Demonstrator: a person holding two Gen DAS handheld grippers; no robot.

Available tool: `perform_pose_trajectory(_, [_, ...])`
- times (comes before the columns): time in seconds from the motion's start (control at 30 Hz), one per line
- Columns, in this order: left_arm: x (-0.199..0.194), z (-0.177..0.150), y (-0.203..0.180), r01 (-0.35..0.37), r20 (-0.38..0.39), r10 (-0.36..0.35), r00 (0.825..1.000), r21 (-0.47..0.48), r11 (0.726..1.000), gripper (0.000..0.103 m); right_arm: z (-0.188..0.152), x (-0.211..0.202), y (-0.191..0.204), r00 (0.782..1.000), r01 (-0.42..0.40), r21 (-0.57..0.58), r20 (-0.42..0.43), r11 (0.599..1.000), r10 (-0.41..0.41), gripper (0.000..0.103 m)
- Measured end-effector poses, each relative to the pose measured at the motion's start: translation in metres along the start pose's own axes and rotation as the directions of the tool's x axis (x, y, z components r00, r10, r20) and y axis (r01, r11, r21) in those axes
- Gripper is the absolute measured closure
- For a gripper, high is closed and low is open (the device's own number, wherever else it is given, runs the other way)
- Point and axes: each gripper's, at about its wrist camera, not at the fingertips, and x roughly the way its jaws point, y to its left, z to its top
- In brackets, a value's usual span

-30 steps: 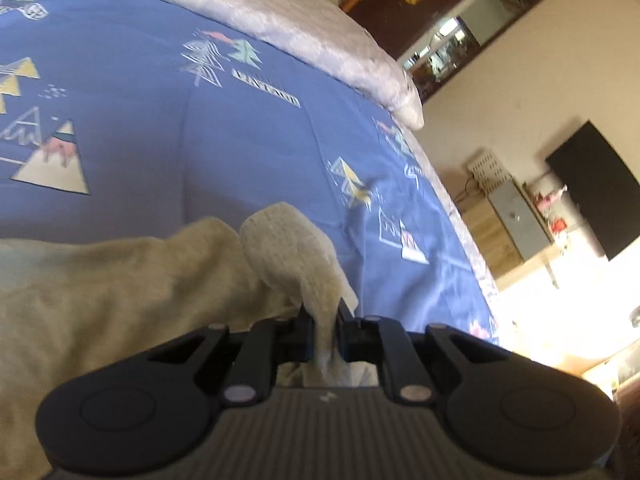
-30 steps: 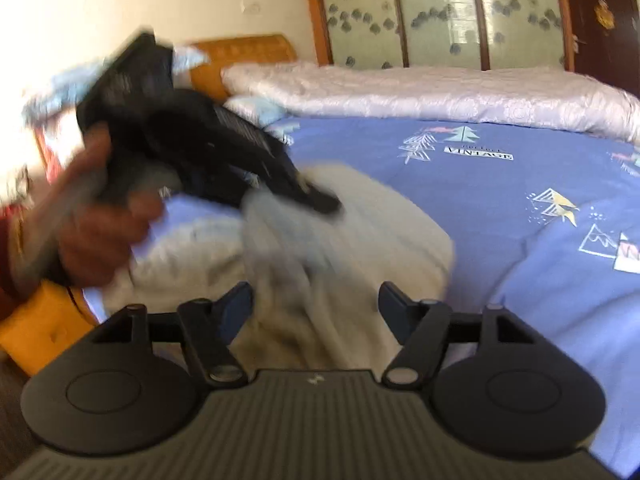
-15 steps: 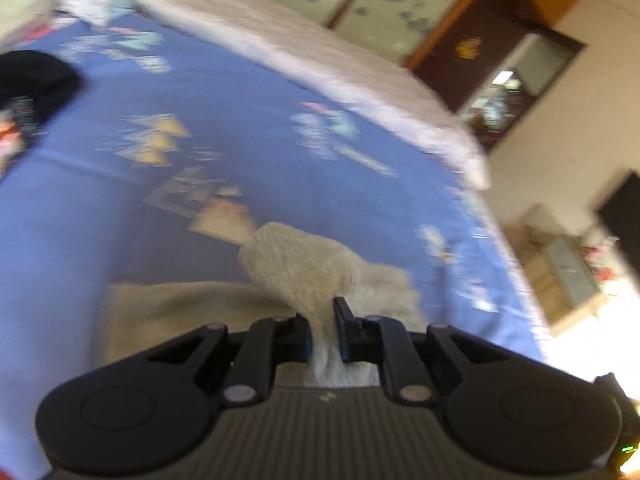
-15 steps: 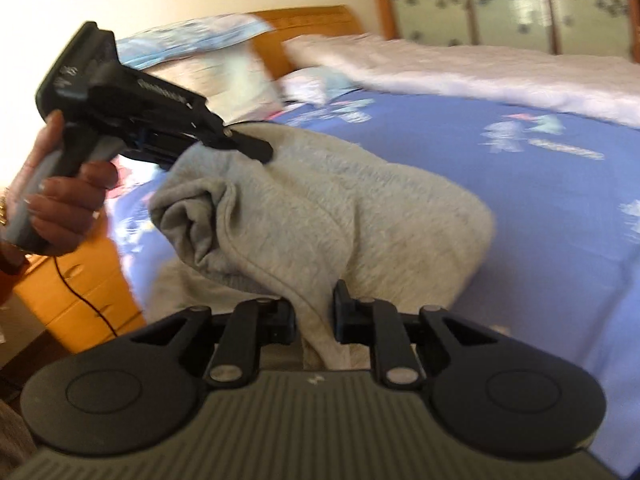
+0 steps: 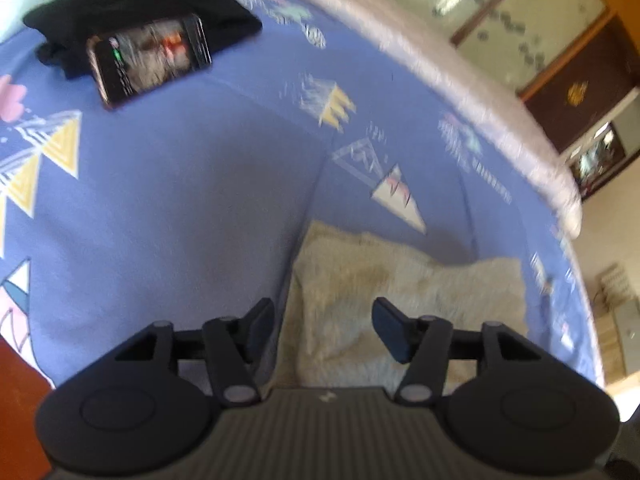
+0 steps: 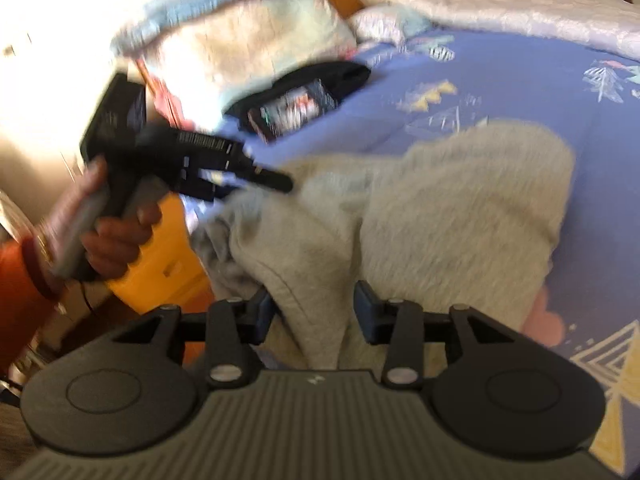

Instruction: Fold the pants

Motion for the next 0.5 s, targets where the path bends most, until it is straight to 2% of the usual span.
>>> perform_pose_trajectory(0.13, [-0.011,-0.002,-0.004,0.044,0.036,-0.045,0.998,0.017,0.999,0.04,0.013,-0.016,0.0,0.994,0.044,0.033,0.095,0.998,-0.047,0.058])
perform_pose_trajectory(0.2, [-0.014,-0.007,-0.015,0.065,0.046,-0.068,0.997,0.062,0.996,0.04,0.024,-0.01,-0.003,0.989,0.074,0.054,0.125,0.996,-0.08,0.058])
perform_pose_trajectory(0.27, [-0.017,-0.014,-0.026,0.053,0.059,-0.061,0.996,0.122,0.991,0.035,0.032,-0.004,-0.009,0.986,0.081,0.089,0.137,0.993,-0.093,0.058])
perform_pose_trajectory(0.33, [-0.012,-0.021,-0.039,-0.002,0.065,-0.01,0.998,0.194,0.981,0.033,0.032,0.004,-0.014,0.986,0.089,0.127,0.127,0.988,-0.106,0.058])
perform_pose_trajectory(0.4, [-0.002,-0.029,-0.047,-0.085,0.045,0.076,0.996,0.262,0.961,0.033,0.026,0.014,-0.02,0.986,0.124,0.142,0.09,0.982,-0.138,0.058])
perform_pose_trajectory(0.5, [0.017,-0.046,-0.054,-0.199,0.023,0.205,0.979,0.362,0.911,0.03,0.008,0.024,-0.027,0.971,0.236,0.131,0.01,0.963,-0.239,0.059])
